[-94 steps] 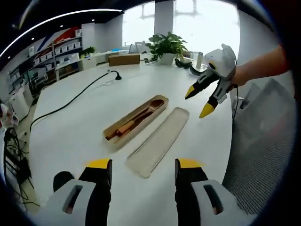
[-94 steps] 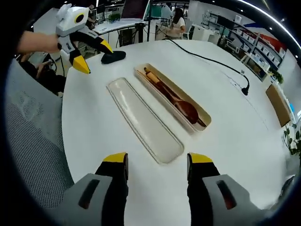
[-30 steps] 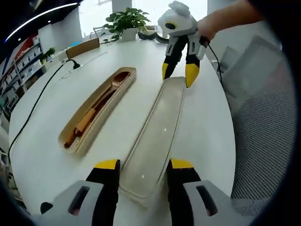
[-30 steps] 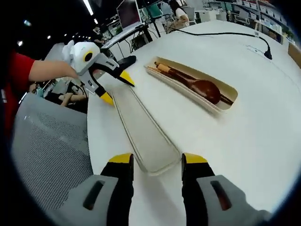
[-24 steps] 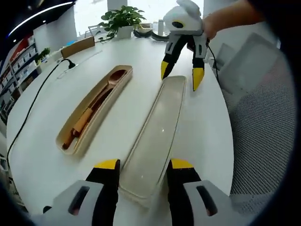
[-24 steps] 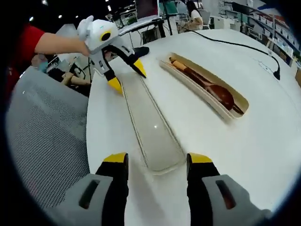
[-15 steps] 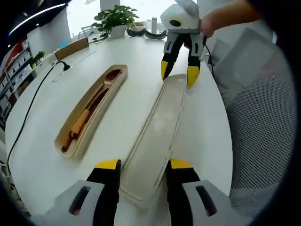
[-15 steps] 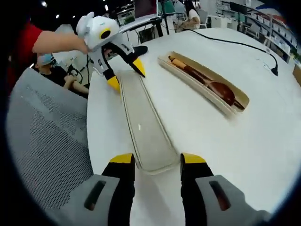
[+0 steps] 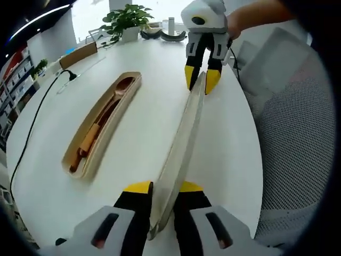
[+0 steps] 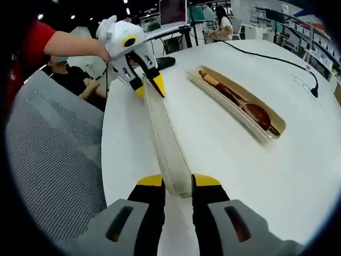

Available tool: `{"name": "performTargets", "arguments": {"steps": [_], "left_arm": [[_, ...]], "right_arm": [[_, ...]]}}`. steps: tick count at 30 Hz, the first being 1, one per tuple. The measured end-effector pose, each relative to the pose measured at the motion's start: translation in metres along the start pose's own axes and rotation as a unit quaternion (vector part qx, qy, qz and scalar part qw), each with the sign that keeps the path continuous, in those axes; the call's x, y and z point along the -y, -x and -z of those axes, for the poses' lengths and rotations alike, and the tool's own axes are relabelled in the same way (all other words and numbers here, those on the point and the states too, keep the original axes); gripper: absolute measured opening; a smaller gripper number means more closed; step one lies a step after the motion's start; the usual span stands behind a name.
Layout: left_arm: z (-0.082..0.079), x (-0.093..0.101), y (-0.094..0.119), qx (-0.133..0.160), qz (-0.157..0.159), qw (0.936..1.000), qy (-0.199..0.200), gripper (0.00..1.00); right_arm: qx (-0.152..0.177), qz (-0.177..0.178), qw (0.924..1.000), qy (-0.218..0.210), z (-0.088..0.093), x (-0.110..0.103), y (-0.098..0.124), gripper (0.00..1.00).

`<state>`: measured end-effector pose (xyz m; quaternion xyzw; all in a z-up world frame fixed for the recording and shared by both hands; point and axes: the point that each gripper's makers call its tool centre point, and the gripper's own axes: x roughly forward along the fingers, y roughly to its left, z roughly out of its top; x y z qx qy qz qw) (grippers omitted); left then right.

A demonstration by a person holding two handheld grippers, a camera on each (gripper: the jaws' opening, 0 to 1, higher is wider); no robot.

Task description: Arrange the utensils inside the cutlery case until each visible utensil rests in its matching compartment.

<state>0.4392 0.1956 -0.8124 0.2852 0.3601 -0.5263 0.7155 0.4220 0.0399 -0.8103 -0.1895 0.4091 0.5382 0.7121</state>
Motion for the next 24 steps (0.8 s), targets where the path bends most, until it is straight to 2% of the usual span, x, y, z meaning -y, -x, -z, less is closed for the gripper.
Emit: {"name": "performTargets", "arguments": {"steps": [2,6,7,9,10,12,13,14,15,16,17,18,19,20,21,22,24], "left_arm": [[0.001,-0.001,0.000,-0.004,0.001,1.0000,-0.005,0.13],[0.005,0.001,0.004,-0.011,0.001,0.9999,-0.009,0.12],[0.005,0.001,0.004,-0.012,0.000,0.9999,-0.012,0.12],[0.007,-0.001,0.005,-0.013,-0.002,0.9999,-0.008,0.14],[0.006,-0.006,0.006,-0.009,-0.012,0.9997,-0.018,0.18],[0.005,-0.010,0.006,-0.010,-0.018,0.9996,-0.020,0.25],[0.005,-0.010,0.005,-0.010,-0.017,0.9996,-0.021,0.25],[0.005,-0.008,0.005,-0.009,-0.014,0.9994,-0.032,0.24],[0.002,-0.008,0.005,-0.003,-0.016,0.9982,-0.058,0.24],[0.002,-0.008,0.006,0.000,-0.023,0.9978,-0.063,0.25],[0.003,-0.008,0.005,0.001,-0.027,0.9978,-0.061,0.25],[0.003,-0.007,0.005,0.002,-0.028,0.9978,-0.060,0.25],[0.002,-0.007,0.005,0.002,-0.030,0.9973,-0.067,0.25],[0.002,-0.007,0.005,0.003,-0.033,0.9969,-0.072,0.25],[0.000,-0.009,0.005,0.006,-0.038,0.9950,-0.092,0.26],[0.001,-0.007,0.006,0.007,-0.037,0.9948,-0.095,0.25],[0.002,-0.006,0.006,0.010,-0.038,0.9948,-0.094,0.25]], "right_arm": [[0.013,0.005,0.9998,0.015,-0.004,0.004,0.001,0.12],[0.031,-0.011,0.9992,0.025,-0.007,0.007,-0.001,0.09],[0.031,-0.030,0.9991,0.007,-0.008,0.003,-0.003,0.09],[0.039,-0.028,0.9987,0.017,-0.010,0.006,-0.002,0.08],[0.047,-0.040,0.9980,0.012,-0.011,0.004,-0.001,0.07],[0.062,-0.063,0.9958,-0.025,-0.012,-0.001,0.001,0.06],[0.070,-0.069,0.9946,-0.032,-0.014,-0.002,0.003,0.06],[0.084,-0.071,0.9920,-0.062,-0.017,0.000,0.009,0.07],[0.103,-0.074,0.9872,-0.097,-0.023,0.002,0.013,0.07],[0.122,-0.083,0.9817,-0.121,-0.028,0.003,0.019,0.08],[0.143,-0.081,0.9785,-0.124,-0.033,0.006,0.024,0.08],[0.150,-0.074,0.9783,-0.123,-0.033,0.008,0.029,0.08],[0.142,-0.082,0.9777,-0.131,-0.031,0.006,0.031,0.08],[0.145,-0.089,0.9732,-0.155,-0.032,0.004,0.033,0.09],[0.147,-0.083,0.9712,-0.168,-0.032,0.007,0.034,0.09],[0.148,-0.079,0.9686,-0.183,-0.032,0.011,0.034,0.11],[0.161,-0.087,0.9550,-0.233,-0.035,0.013,0.037,0.12]]}}
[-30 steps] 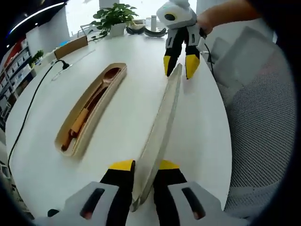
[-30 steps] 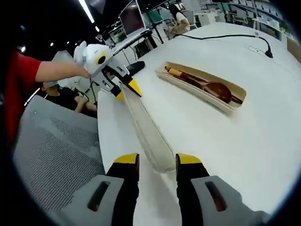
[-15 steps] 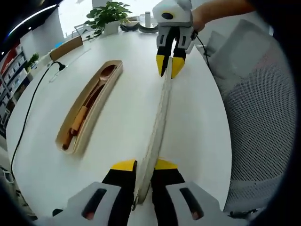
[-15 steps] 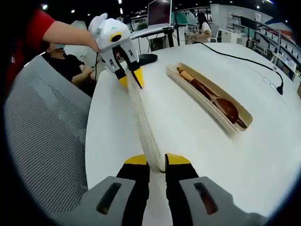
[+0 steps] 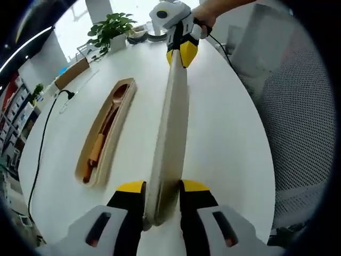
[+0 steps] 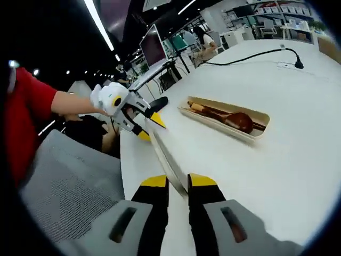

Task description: Arrange the utensils inside the cutlery case until each visible utensil rests in its matching compartment.

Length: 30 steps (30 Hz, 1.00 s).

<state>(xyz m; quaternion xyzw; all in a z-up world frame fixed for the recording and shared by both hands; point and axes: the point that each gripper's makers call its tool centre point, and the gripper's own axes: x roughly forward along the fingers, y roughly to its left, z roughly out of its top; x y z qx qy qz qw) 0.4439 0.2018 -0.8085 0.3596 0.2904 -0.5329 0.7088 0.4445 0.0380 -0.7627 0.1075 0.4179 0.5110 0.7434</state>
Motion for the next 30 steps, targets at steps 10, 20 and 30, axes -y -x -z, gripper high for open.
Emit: {"name": "performTargets", "arguments": {"steps": [10,20,30], "left_arm": [[0.000,-0.012,0.001,0.013,-0.019,0.9997,0.009,0.42],[-0.003,-0.008,-0.003,0.008,0.011,0.9999,0.004,0.40],[-0.002,-0.006,-0.008,-0.030,0.069,0.9968,0.026,0.40]], "right_arm": [[0.059,-0.029,0.9879,-0.141,-0.015,-0.004,0.001,0.05],[0.050,-0.038,0.9620,-0.266,-0.013,-0.002,0.002,0.04],[0.095,-0.035,0.9477,-0.303,-0.037,0.001,0.000,0.03]]}}
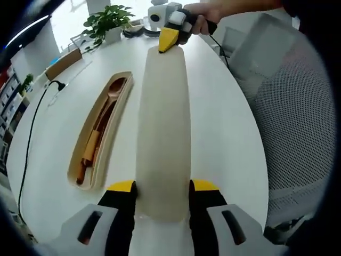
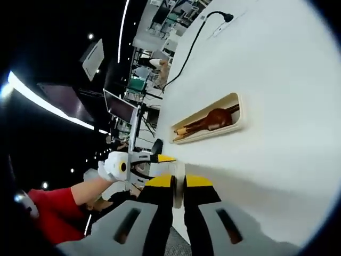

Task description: Arrange the utensils inside the cutlery case until each visible utensil rests in its matching compartment.

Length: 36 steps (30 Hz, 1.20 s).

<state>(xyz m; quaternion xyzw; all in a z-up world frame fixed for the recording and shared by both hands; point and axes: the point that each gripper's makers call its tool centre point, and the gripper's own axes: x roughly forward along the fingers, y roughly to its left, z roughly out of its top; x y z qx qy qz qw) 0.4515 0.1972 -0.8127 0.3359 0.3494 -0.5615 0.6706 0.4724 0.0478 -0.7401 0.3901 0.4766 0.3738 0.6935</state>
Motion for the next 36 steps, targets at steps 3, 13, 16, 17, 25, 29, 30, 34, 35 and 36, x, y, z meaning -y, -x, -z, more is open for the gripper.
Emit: {"name": "performTargets", "arguments": {"steps": [3,13,16,17,25,29,30,34,35,36], "left_arm": [[0.001,0.000,0.000,0.001,-0.003,1.0000,0.005,0.40],[-0.014,-0.006,0.022,-0.011,-0.012,0.9998,-0.012,0.39],[-0.019,-0.011,0.028,-0.020,-0.017,0.9994,-0.023,0.39],[-0.021,-0.013,0.030,-0.022,-0.016,0.9994,-0.023,0.39],[-0.031,-0.043,0.039,-0.031,-0.011,0.9991,-0.027,0.39],[-0.040,-0.067,0.043,-0.043,-0.018,0.9982,-0.038,0.39],[-0.042,-0.070,0.044,-0.044,-0.019,0.9981,-0.039,0.39],[-0.047,-0.081,0.046,-0.050,-0.020,0.9977,-0.043,0.39],[-0.047,-0.085,0.046,-0.052,-0.021,0.9974,-0.046,0.39],[-0.048,-0.089,0.046,-0.055,-0.022,0.9971,-0.048,0.39]], "right_arm": [[0.006,0.003,1.0000,-0.004,0.003,-0.002,0.001,0.02],[0.003,0.015,0.9998,0.013,-0.003,-0.009,0.008,0.05],[0.008,0.023,0.9995,0.020,-0.004,-0.013,0.007,0.05],[0.012,0.030,0.9991,0.027,-0.005,-0.014,0.007,0.06],[0.034,0.075,0.9954,0.048,-0.034,-0.016,0.003,0.09],[0.047,0.092,0.9935,0.048,-0.051,-0.019,0.003,0.11],[0.052,0.097,0.9927,0.050,-0.057,-0.020,0.003,0.11],[0.061,0.116,0.9895,0.060,-0.072,-0.020,0.004,0.12],[0.060,0.121,0.9889,0.063,-0.074,-0.021,0.004,0.12],[0.061,0.126,0.9877,0.070,-0.077,-0.020,0.003,0.12]]}}
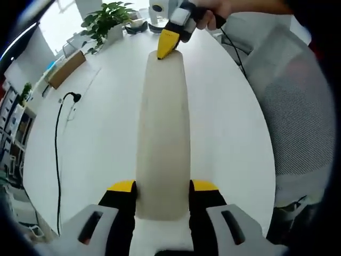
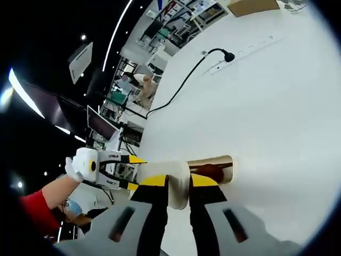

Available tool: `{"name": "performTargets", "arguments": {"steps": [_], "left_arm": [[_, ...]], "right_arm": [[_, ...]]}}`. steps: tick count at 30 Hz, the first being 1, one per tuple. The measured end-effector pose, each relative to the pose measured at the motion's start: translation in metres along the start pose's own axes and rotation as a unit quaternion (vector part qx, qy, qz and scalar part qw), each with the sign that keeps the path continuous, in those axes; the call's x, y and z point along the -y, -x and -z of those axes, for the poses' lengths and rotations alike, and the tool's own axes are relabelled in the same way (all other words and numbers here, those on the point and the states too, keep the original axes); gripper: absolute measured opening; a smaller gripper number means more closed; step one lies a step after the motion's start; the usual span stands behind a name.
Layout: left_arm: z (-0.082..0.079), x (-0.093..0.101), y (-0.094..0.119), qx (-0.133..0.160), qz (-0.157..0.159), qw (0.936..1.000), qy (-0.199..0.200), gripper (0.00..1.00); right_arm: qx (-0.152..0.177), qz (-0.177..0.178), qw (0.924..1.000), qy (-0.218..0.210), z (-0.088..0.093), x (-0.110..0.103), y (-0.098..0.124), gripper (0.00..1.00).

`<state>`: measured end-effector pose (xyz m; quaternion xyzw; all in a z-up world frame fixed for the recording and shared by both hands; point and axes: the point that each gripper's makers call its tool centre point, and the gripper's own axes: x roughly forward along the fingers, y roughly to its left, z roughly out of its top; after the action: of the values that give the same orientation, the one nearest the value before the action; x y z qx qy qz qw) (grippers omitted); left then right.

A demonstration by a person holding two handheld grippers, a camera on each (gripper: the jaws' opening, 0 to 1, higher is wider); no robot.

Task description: Arrange the utensils inside the cutlery case until each visible utensil rests in its matching compartment.

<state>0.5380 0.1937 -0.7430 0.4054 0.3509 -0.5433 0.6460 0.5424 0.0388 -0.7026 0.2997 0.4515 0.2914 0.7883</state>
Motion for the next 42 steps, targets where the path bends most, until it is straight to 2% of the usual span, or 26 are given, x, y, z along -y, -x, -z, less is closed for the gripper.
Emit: {"name": "performTargets", "arguments": {"steps": [6,9,12,16,20,21,26,30,33,36,39,40,42], "left_arm": [[-0.002,-0.010,-0.010,-0.007,0.003,1.0000,0.000,0.39],[0.003,-0.011,-0.023,-0.030,0.003,0.9995,-0.006,0.39],[0.006,-0.009,-0.033,-0.050,0.017,0.9986,-0.005,0.39],[0.005,-0.010,-0.037,-0.059,0.032,0.9977,0.008,0.39],[0.007,-0.009,-0.042,-0.070,0.032,0.9968,0.020,0.39],[0.009,-0.007,-0.043,-0.076,0.036,0.9961,0.024,0.39],[0.009,-0.003,-0.043,-0.075,0.043,0.9960,0.023,0.39],[0.014,-0.001,-0.047,-0.087,0.046,0.9950,0.016,0.40],[0.019,-0.003,-0.048,-0.098,0.036,0.9945,0.001,0.40],[0.020,-0.001,-0.050,-0.093,0.041,0.9947,0.015,0.40],[0.024,0.000,-0.054,-0.102,0.033,0.9942,0.015,0.40],[0.026,0.000,-0.055,-0.107,0.029,0.9935,0.026,0.40],[0.025,-0.001,-0.055,-0.104,0.024,0.9940,0.027,0.40]], "right_arm": [[-0.005,0.048,0.9979,0.042,-0.007,0.015,-0.004,0.15],[-0.016,0.061,0.9971,0.041,-0.003,0.023,-0.009,0.15],[-0.024,0.085,0.9957,0.029,0.002,0.037,-0.015,0.16],[-0.025,0.100,0.9944,0.021,-0.004,0.047,-0.018,0.16],[-0.021,0.099,0.9946,0.020,-0.009,0.050,-0.020,0.15],[-0.022,0.090,0.9957,0.000,-0.008,0.049,-0.021,0.15],[-0.030,0.093,0.9952,0.004,-0.002,0.059,-0.023,0.15],[-0.035,0.095,0.9949,0.001,0.004,0.062,-0.028,0.15],[-0.038,0.094,0.9949,0.002,0.008,0.061,-0.031,0.15],[-0.036,0.099,0.9944,0.001,0.007,0.065,-0.033,0.16],[-0.032,0.094,0.9950,-0.007,0.006,0.064,-0.035,0.15],[-0.024,0.089,0.9957,-0.006,0.004,0.063,-0.036,0.14],[-0.023,0.098,0.9949,-0.007,0.003,0.065,-0.037,0.16]]}}
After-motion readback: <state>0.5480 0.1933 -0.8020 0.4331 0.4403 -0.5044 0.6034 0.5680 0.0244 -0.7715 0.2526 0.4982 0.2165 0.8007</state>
